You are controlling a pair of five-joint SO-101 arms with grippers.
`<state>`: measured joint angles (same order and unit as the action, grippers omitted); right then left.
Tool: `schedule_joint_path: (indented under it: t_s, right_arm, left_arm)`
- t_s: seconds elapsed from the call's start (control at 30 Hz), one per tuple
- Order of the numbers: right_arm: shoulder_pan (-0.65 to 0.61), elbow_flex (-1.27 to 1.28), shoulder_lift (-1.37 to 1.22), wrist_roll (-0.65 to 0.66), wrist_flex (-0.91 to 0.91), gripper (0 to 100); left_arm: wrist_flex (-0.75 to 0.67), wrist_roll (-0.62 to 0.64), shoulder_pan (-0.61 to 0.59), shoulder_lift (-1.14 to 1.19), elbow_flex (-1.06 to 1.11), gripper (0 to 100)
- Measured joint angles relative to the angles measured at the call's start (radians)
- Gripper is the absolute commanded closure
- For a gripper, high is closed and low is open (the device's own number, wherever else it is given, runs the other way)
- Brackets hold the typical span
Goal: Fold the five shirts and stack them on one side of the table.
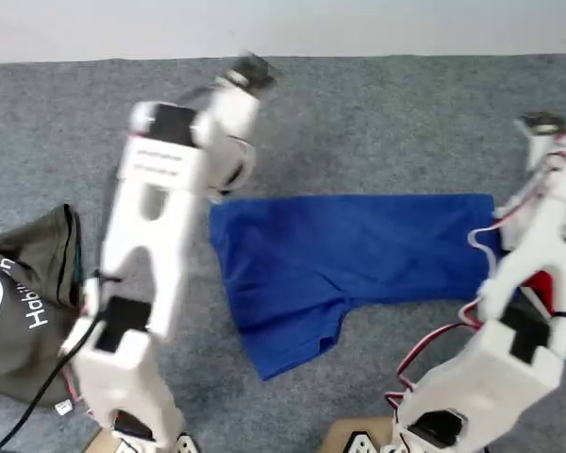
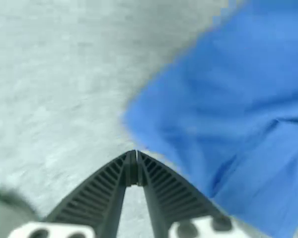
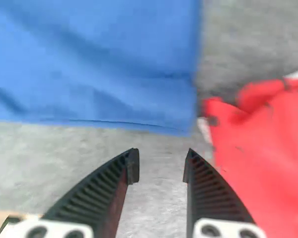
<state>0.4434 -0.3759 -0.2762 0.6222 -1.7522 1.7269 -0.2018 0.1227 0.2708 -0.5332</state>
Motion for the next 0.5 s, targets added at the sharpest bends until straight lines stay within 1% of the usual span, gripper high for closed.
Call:
schedule_joint_path:
  t_s: [0.1,0.23,0.4,0.5]
  right_arm:
    - [-0.104,0.087,0.063,0.0,0.0,84.1]
    - [-0.259,0.138,0.086,0.0,-0.002,84.1]
    - [-0.46,0.158,0.086,0.0,-0.002,83.7]
    - [-0.577,0.16,0.086,0.0,-0.002,83.5]
  left_arm:
    - [0.002,0.032,-0.121,-0.087,0.008,98]
    - [0.003,0.064,-0.262,-0.172,0.008,98]
    - [0.003,0.089,-0.443,-0.216,0.06,98]
    - [0.003,0.091,-0.526,-0.216,0.13,98]
